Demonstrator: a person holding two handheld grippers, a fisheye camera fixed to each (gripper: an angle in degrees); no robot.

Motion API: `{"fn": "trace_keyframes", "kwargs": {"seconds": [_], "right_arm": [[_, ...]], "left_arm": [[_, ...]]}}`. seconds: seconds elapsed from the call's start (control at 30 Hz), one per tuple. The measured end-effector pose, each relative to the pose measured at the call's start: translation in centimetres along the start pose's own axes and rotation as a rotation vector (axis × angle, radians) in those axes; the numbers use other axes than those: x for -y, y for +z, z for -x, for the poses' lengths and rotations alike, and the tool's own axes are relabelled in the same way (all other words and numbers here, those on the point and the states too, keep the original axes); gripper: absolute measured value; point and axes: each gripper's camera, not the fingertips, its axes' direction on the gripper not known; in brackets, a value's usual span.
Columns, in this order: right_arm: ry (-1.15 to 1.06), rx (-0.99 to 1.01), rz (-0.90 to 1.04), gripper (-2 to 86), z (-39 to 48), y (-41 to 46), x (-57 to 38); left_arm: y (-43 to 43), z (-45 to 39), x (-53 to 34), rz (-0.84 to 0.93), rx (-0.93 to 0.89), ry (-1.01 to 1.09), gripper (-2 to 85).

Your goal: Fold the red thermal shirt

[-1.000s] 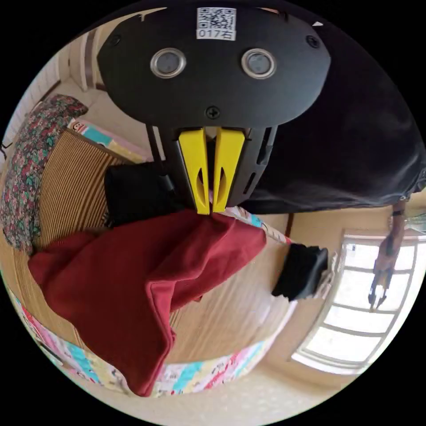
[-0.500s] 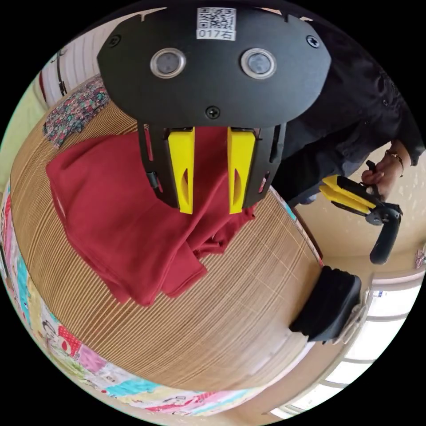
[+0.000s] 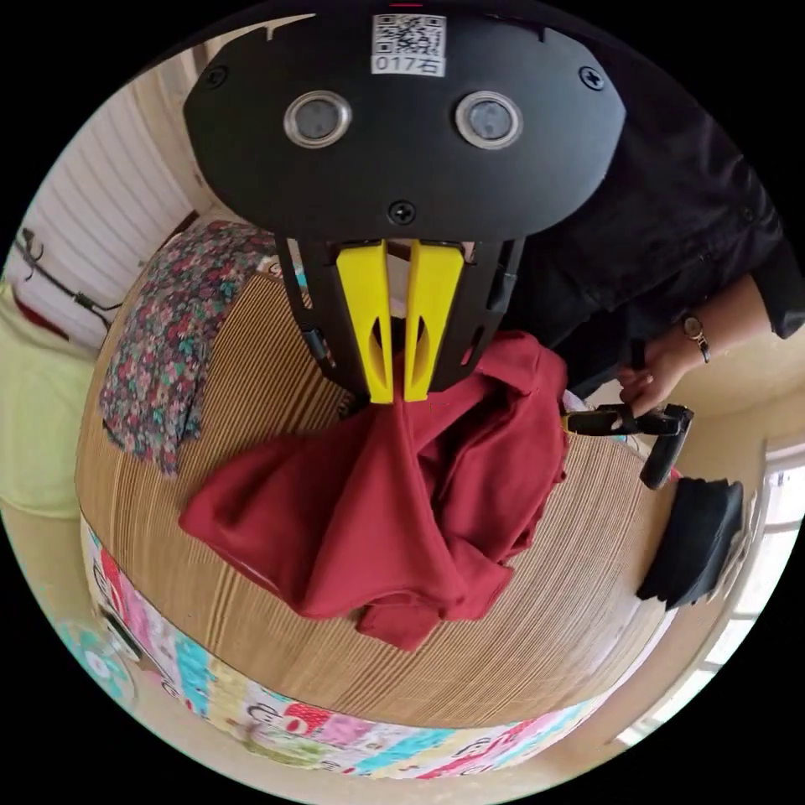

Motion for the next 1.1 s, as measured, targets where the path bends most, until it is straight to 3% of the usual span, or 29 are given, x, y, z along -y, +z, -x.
{"fn": "trace_keyframes", "kwargs": {"seconds": [0.07, 0.1, 0.17, 0.23, 0.33, 0.47, 0.53, 0.63, 0.67, 0.8, 0.97, 1.1], "right_arm": [[0.118, 0.250, -0.097, 3.0, -3.5, -2.0, -4.5], [0.124, 0.336, -0.129, 3.0, -4.1, -2.6, -5.5], [0.106, 0.698, -0.256, 3.0, -6.1, -5.2, -8.8], [0.057, 0.921, -0.400, 3.1, -6.9, -7.5, -10.8], [-0.183, 1.095, -0.583, 3.2, -5.3, -12.3, -13.3], [-0.667, 1.110, -0.634, 3.6, 2.0, -17.5, -15.7], [-0.743, 1.118, -0.616, 4.3, 4.4, -17.7, -16.1], [-0.655, 1.049, -0.645, 5.6, 5.5, -16.5, -16.9], [-0.610, 1.020, -0.652, 5.9, 5.6, -16.2, -17.3], [-0.608, 0.867, -0.775, 6.2, 6.3, -16.7, -20.0], [-0.565, 0.793, -0.937, 9.1, 5.2, -18.2, -22.0], [-0.494, 0.770, -0.927, 13.2, 5.4, -18.4, -21.0]], "left_arm": [[-3.1, -0.6, -1.1, -0.088, -0.351, 0.066, 1.8], [-4.1, -1.2, -1.3, -0.101, -0.428, 0.103, 1.6], [-8.9, -5.7, -1.7, -0.130, -0.460, 0.271, 0.9], [-12.7, -10.6, -1.8, -0.141, -0.457, 0.436, 0.6], [-18.5, -20.3, -3.4, -0.155, -0.539, 0.737, 0.4], [-23.8, -34.1, -10.3, -0.006, -0.652, 1.264, 0.4], [-25.2, -38.1, -13.9, 0.114, -0.759, 1.472, 0.4], [-27.7, -41.2, -18.5, 0.291, -1.139, 1.683, 0.1], [-28.6, -41.9, -20.2, 0.360, -1.247, 1.715, 0.1], [-30.5, -43.2, -26.0, 0.486, -1.310, 1.750, 0.2], [-32.5, -41.6, -33.4, 0.660, -1.652, 1.727, 0.5], [-32.7, -40.4, -36.8, 0.710, -1.689, 1.676, 0.5]]}}
